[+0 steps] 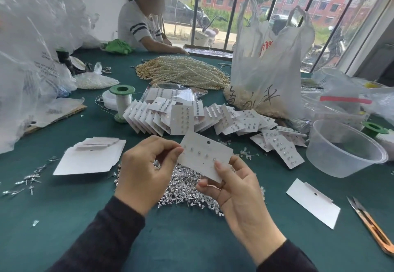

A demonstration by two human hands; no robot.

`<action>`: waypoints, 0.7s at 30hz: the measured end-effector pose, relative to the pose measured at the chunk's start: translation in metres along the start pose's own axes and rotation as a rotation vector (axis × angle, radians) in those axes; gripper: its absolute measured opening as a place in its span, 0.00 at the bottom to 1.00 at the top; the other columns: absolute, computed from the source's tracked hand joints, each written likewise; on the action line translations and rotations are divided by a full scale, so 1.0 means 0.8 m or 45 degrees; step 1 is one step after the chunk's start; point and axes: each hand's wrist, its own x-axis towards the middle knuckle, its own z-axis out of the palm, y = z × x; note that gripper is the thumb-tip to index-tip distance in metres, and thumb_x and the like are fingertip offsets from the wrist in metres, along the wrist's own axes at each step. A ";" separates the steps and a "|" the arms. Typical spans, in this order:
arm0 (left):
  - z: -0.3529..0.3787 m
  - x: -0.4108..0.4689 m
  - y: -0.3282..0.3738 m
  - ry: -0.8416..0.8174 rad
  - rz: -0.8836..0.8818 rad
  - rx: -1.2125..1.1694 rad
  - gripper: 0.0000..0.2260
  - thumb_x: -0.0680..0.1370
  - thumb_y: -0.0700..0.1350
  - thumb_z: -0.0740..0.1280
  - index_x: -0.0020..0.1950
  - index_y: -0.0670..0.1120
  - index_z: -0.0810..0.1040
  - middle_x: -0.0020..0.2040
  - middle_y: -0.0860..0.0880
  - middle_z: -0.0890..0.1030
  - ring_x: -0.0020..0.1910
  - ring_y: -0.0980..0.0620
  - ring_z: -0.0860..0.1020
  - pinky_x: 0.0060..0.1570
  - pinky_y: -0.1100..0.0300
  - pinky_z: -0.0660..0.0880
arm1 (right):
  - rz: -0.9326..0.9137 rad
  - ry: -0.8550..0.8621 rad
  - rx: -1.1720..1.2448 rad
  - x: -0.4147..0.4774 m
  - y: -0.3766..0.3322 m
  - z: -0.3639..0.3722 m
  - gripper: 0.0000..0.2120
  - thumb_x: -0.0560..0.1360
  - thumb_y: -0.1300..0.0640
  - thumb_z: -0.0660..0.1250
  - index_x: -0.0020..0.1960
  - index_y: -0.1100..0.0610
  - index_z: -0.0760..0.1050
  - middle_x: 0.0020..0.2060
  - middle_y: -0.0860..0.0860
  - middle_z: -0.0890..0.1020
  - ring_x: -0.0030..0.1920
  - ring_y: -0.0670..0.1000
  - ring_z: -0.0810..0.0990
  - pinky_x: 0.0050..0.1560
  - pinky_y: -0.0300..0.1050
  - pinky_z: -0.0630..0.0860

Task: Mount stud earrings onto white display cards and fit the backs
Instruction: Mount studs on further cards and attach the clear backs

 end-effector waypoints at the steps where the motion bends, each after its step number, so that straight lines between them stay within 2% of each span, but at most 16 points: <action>1: 0.000 -0.001 -0.001 0.002 0.002 0.020 0.01 0.70 0.38 0.72 0.41 0.42 0.82 0.35 0.49 0.81 0.34 0.54 0.77 0.37 0.68 0.73 | 0.005 -0.003 0.003 -0.001 0.001 0.000 0.13 0.69 0.62 0.67 0.53 0.63 0.72 0.40 0.59 0.83 0.28 0.54 0.78 0.33 0.46 0.79; 4: 0.000 0.000 -0.004 -0.004 -0.002 0.094 0.03 0.69 0.35 0.72 0.40 0.41 0.82 0.35 0.48 0.81 0.32 0.54 0.77 0.38 0.70 0.73 | 0.007 0.006 0.020 -0.001 0.001 0.000 0.13 0.68 0.62 0.67 0.52 0.63 0.71 0.40 0.59 0.82 0.28 0.54 0.79 0.32 0.46 0.79; 10: 0.003 -0.002 -0.006 -0.028 0.062 0.171 0.02 0.69 0.39 0.71 0.39 0.41 0.82 0.34 0.49 0.82 0.31 0.58 0.76 0.37 0.73 0.71 | 0.035 0.016 0.034 0.000 0.000 -0.004 0.14 0.68 0.62 0.67 0.52 0.64 0.72 0.40 0.61 0.82 0.28 0.54 0.78 0.32 0.45 0.79; 13: 0.003 -0.002 -0.009 -0.010 0.102 0.204 0.03 0.69 0.40 0.69 0.39 0.41 0.82 0.33 0.49 0.82 0.31 0.60 0.75 0.36 0.69 0.71 | 0.040 -0.010 0.002 -0.001 -0.001 -0.005 0.15 0.67 0.62 0.67 0.52 0.64 0.72 0.41 0.61 0.82 0.28 0.54 0.78 0.32 0.46 0.79; 16: 0.003 -0.002 -0.010 -0.002 0.116 0.223 0.04 0.70 0.40 0.68 0.39 0.41 0.82 0.33 0.49 0.82 0.35 0.56 0.75 0.35 0.66 0.72 | 0.046 -0.023 -0.020 -0.003 0.000 -0.004 0.15 0.67 0.61 0.68 0.52 0.63 0.73 0.41 0.62 0.82 0.28 0.54 0.79 0.32 0.46 0.79; 18: 0.003 -0.002 -0.011 -0.015 0.134 0.231 0.04 0.69 0.40 0.69 0.39 0.41 0.82 0.34 0.49 0.82 0.33 0.58 0.77 0.35 0.63 0.73 | 0.050 -0.014 -0.021 -0.004 0.000 -0.004 0.14 0.67 0.62 0.68 0.52 0.63 0.73 0.40 0.62 0.82 0.28 0.54 0.79 0.32 0.46 0.79; 21: 0.003 -0.002 -0.010 -0.072 0.181 0.283 0.04 0.69 0.39 0.69 0.39 0.40 0.83 0.35 0.47 0.83 0.32 0.53 0.80 0.36 0.60 0.74 | 0.070 -0.012 -0.011 -0.004 -0.002 -0.002 0.15 0.67 0.62 0.67 0.52 0.63 0.72 0.39 0.61 0.82 0.28 0.54 0.78 0.32 0.45 0.79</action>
